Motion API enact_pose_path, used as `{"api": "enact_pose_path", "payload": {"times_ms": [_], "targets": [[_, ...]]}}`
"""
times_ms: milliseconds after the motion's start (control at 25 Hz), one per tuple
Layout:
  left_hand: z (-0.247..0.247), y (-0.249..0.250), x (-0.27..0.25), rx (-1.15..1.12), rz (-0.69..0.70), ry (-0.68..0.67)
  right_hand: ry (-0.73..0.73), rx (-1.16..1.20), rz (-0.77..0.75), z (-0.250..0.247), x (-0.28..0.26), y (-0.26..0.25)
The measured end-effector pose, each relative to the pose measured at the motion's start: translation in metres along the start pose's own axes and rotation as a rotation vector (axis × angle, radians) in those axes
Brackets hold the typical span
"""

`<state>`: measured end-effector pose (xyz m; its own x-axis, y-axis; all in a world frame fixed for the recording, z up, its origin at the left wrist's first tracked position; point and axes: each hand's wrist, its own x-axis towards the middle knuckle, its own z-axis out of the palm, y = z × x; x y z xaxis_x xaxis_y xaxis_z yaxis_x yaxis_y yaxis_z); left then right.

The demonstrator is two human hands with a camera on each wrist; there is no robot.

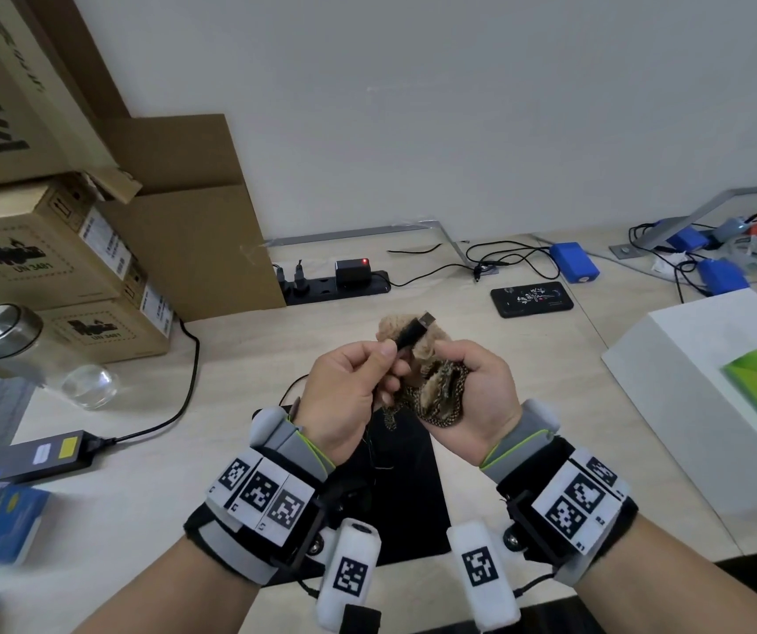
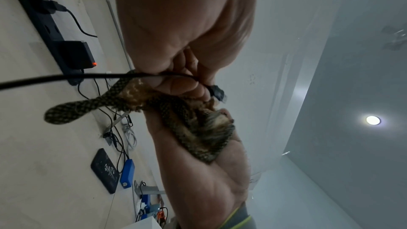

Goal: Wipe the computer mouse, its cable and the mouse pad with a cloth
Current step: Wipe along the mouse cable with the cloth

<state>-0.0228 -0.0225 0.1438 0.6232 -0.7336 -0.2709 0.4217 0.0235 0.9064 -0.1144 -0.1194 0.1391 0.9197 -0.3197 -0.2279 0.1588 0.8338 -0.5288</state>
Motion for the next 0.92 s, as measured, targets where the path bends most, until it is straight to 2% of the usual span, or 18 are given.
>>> {"api": "enact_pose_path", "payload": {"times_ms": [120, 280, 440, 560, 640, 760, 840, 920], "targets": [[-0.004, 0.000, 0.004, -0.015, 0.071, 0.067, 0.047, -0.040, 0.033, -0.001, -0.002, -0.003], [-0.009, 0.001, 0.007, 0.076, 0.179, 0.139, 0.057, 0.038, 0.074, -0.004, -0.005, -0.011], [-0.011, 0.000, 0.005, 0.102, 0.198, 0.093, 0.050, 0.081, 0.053, -0.010, -0.005, -0.010], [-0.011, -0.002, 0.001, 0.194, 0.190, 0.024, 0.047, 0.039, 0.098, -0.006, -0.009, -0.009], [-0.009, -0.002, 0.001, 0.196, 0.174, 0.004, 0.097, -0.083, 0.078, -0.003, -0.008, -0.008], [-0.012, 0.001, 0.003, 0.141, 0.168, 0.071, 0.262, -0.212, 0.012, -0.009, -0.001, -0.002], [-0.016, 0.000, 0.006, 0.185, 0.182, 0.112, 0.331, -0.188, 0.018, -0.019, 0.004, -0.003], [-0.018, -0.003, 0.006, 0.281, 0.184, 0.114, 0.330, -0.129, 0.054, -0.020, 0.003, -0.007]]}}
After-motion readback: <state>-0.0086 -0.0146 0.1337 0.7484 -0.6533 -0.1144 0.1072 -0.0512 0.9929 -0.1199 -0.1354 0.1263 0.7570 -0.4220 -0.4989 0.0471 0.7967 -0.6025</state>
